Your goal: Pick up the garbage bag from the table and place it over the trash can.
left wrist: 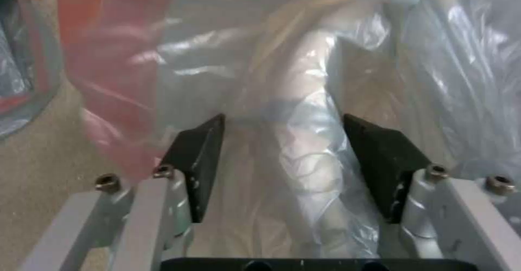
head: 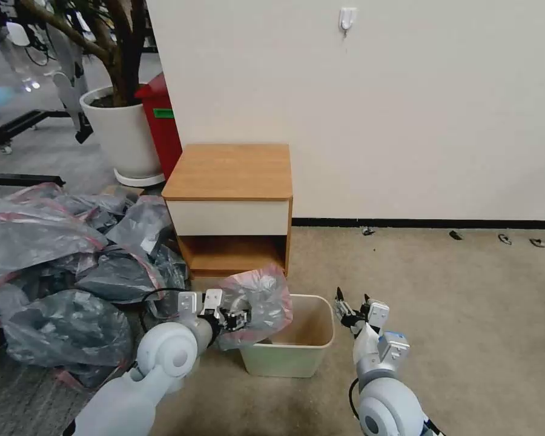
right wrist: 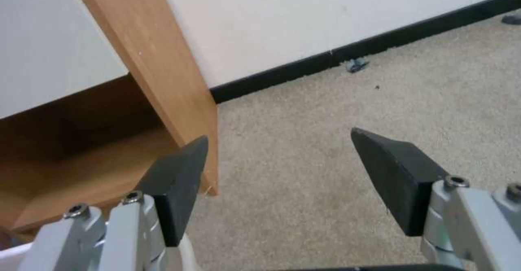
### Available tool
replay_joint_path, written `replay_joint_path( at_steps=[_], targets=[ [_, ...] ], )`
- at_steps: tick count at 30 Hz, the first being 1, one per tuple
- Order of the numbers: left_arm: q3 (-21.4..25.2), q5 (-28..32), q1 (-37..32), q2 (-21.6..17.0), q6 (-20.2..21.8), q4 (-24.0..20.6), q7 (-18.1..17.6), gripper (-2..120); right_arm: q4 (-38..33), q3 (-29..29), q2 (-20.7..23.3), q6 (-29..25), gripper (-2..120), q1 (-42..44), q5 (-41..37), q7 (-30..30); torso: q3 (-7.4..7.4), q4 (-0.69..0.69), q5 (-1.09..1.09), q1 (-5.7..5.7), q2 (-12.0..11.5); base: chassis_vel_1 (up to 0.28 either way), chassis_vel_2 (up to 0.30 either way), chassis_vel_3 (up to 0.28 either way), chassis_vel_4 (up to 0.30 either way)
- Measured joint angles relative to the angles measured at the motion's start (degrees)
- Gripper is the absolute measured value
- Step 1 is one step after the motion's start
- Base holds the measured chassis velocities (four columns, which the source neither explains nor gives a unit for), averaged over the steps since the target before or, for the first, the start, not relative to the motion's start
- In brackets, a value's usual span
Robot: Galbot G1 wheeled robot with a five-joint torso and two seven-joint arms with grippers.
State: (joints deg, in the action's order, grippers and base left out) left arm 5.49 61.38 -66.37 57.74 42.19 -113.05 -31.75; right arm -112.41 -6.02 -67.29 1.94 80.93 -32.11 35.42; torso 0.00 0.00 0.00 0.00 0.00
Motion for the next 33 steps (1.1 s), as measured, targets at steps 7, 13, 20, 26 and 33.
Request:
replay_joint_path(
  at_steps=[7,13,20,26,33],
  targets=[
    [-2.82,0.82,1.96,-0.81,-0.1,1.36,-1.2,38,0.17,-0.23,-0.12,-0.14,71,-0.08,-0.02,0.0,-0.01,0.01,0.01,0.0,0.0,0.0,0.0,0.0,0.0],
    [-3.28,1.21,2.78,-0.83,-0.16,1.93,-1.54,21,0.11,-0.44,-0.16,-0.24,71,-0.02,-0.03,-0.03,-0.01,0.01,0.01,0.0,0.0,0.0,0.0,0.0,0.0],
    [-3.27,1.5,2.78,-1.71,-0.14,1.8,-1.37,3,-2.6,-0.82,1.5,-1.13,72,-0.04,0.14,-2.81,-0.01,-0.01,-0.02,0.0,0.0,0.0,0.0,0.0,0.0],
    [-2.6,1.48,2.77,-2.0,-0.04,1.61,-1.21,3,-4.97,-0.32,3.33,-1.18,73,-0.67,0.42,-3.92,0.0,-0.01,-0.01,0.0,0.0,0.0,0.0,0.0,0.0],
    [0.39,-2.24,1.22,-2.23,-0.2,0.23,3.07,3,-13.14,0.03,8.53,1.63,76,-2.21,-8.58,-6.87,0.0,0.0,0.0,0.0,0.0,0.0,0.0,0.0,0.0]
  ],
)
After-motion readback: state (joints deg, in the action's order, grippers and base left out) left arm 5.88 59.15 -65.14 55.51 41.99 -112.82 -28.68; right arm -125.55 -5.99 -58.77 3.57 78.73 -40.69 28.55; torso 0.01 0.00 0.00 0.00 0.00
